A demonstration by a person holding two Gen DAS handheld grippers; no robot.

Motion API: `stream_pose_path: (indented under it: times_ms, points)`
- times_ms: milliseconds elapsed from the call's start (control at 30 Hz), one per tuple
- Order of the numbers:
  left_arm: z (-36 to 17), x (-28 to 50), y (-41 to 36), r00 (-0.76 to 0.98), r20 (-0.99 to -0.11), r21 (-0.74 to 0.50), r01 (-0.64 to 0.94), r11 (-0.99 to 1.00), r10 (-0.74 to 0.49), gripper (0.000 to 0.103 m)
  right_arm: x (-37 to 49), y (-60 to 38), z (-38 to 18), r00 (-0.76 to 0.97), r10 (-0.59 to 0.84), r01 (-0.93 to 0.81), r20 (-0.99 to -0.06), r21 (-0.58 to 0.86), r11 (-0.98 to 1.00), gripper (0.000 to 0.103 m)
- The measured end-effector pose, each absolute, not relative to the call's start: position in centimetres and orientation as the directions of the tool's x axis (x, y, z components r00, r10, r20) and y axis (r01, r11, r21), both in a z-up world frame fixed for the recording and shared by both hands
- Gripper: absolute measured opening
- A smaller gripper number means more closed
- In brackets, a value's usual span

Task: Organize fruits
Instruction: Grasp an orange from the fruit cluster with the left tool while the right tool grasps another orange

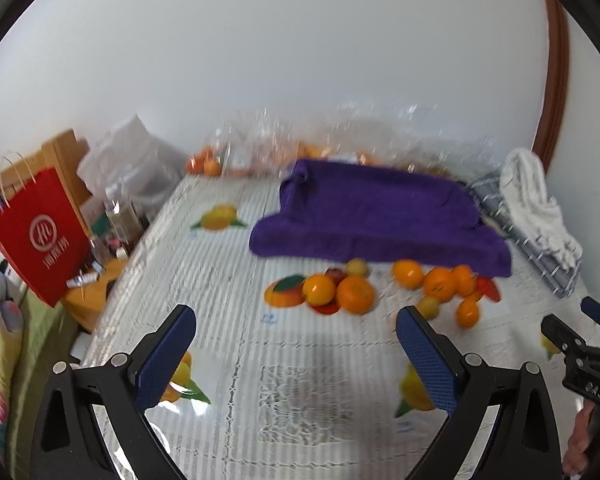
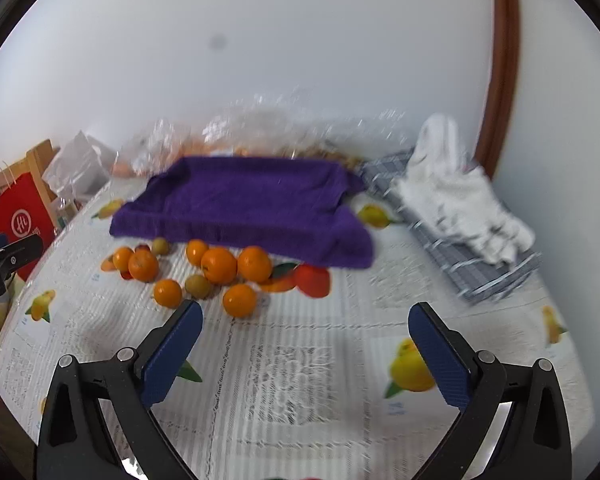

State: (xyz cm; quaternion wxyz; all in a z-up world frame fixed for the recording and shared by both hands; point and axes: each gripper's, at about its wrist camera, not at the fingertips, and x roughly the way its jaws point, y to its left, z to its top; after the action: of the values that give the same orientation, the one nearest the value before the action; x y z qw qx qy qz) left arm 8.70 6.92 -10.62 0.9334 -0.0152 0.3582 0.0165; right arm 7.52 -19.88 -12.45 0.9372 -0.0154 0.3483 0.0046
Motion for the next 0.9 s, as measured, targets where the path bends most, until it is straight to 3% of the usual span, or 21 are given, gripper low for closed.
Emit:
stream_pose_path:
  times_ms: [100,233,333,567,667,767,900]
  points:
    - [-12.8,10.1,7.7,0.704,-0.71,-0.021,-0.035,0.999,0.01,0.101,9.9,-19.2,-15.0,0.712,0.031,-0.046,-0.702,-0.003,0.999,0.097]
    - [-15.3,11.5,8.6,0.67,-0.742,-0.025,-0.043,0.999,0.011,0.098,11.9,-18.4,-17.7,0.689,0.041,-0.033,-0.723,0.025,0.999,0.078]
    - [-16.5,12.3,8.7,0.654,-0.756,-0.012,-0.048,0.999,0.022,0.098,12.5,-18.0,-18.5,0.688,0.059,-0.037,-0.723,0.046,0.998,0.071]
    - [-18.1,14.1,8.9,0.641,-0.766,-0.011,-0.075,0.997,0.04,0.098,13.8,-16.4,-19.5,0.671,0.088,-0.077,-0.736,0.048,0.996,0.07]
    - [-18.7,14.1,9.1,0.65,-0.759,-0.008,-0.084,0.996,0.048,0.09,14.5,-16.0,-20.1,0.655,0.095,-0.088,-0.75,0.049,0.995,0.069]
    - [-19.6,14.6,9.5,0.621,-0.783,-0.031,-0.087,0.996,0.03,0.079,15.1,-15.7,-20.6,0.632,0.108,-0.103,-0.767,0.054,0.993,0.059]
    - [-20.1,14.8,9.9,0.602,-0.798,-0.054,-0.074,0.996,0.002,0.078,15.7,-15.2,-20.7,0.628,0.113,-0.124,-0.77,0.044,0.991,0.055]
